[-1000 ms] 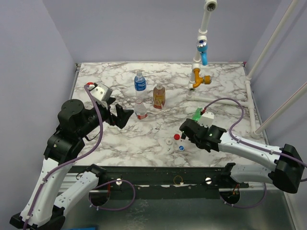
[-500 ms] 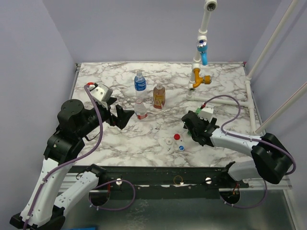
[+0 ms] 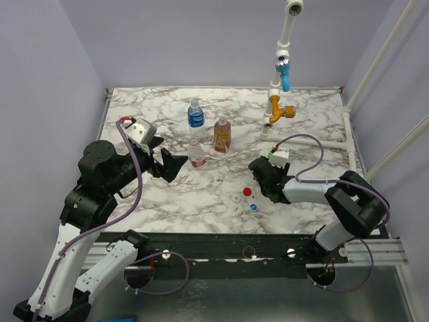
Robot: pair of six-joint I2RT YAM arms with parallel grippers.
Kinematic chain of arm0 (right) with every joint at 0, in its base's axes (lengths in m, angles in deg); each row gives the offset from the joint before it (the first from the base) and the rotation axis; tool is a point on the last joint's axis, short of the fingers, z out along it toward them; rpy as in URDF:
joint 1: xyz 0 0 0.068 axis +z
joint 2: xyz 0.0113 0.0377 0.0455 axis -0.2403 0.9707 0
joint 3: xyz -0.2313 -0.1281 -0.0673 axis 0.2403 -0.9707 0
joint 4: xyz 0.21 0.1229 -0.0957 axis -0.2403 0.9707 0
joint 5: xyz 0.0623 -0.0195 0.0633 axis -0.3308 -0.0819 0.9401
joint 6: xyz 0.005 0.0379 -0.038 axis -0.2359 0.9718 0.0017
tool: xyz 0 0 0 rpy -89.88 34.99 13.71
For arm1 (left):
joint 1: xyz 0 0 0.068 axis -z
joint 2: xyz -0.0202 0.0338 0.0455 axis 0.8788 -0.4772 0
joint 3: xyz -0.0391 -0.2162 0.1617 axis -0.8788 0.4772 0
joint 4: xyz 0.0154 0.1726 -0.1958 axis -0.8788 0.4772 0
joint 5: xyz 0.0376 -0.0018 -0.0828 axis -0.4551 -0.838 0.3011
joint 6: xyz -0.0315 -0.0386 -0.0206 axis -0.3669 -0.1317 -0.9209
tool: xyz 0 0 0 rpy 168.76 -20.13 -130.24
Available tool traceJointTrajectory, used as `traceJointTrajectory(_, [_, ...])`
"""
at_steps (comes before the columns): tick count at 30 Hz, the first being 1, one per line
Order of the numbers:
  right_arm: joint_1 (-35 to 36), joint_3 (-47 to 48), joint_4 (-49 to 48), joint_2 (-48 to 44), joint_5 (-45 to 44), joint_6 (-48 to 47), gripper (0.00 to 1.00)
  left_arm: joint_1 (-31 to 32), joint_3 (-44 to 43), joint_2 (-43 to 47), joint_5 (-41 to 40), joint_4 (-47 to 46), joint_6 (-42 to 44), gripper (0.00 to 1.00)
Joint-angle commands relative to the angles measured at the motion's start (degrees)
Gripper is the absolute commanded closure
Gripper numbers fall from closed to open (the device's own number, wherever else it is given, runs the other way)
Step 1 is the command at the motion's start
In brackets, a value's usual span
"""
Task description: Unscrew the bottle caps
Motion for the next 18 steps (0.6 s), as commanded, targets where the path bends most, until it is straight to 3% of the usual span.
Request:
traceJointTrajectory(1, [-0.2,-2.0,-1.1,-0.4,0.1,2.6,0.41,-0.3,-1.7,1.0,2.9,-0.7,1.1,0.01])
traceJointTrajectory(5, [0.0,-2.2,3.5,-6.8,1.8,3.4,0.53,-0.3,-1.6,1.5,5.4,-0.7,3.0,0.01])
traceJointTrajectory(12, [9.3,-3.5,11.5,-28.7,11.6,-5.8,0.55,-0.2,-3.4,1.4,7.2,-3.1,12.4,0.01])
traceJointTrajectory(16, [12.1,-1.0,15.5,-42.2,28.2,-11.8,0.54,-0.3,-4.1,1.2,10.2,-3.5,20.1,0.01])
traceJointTrajectory(18, [12.2,2.7,18.6,-43.6,37.0,-12.8,0.54,-0.3,-3.8,1.4,13.1,-3.5,24.7,0.01])
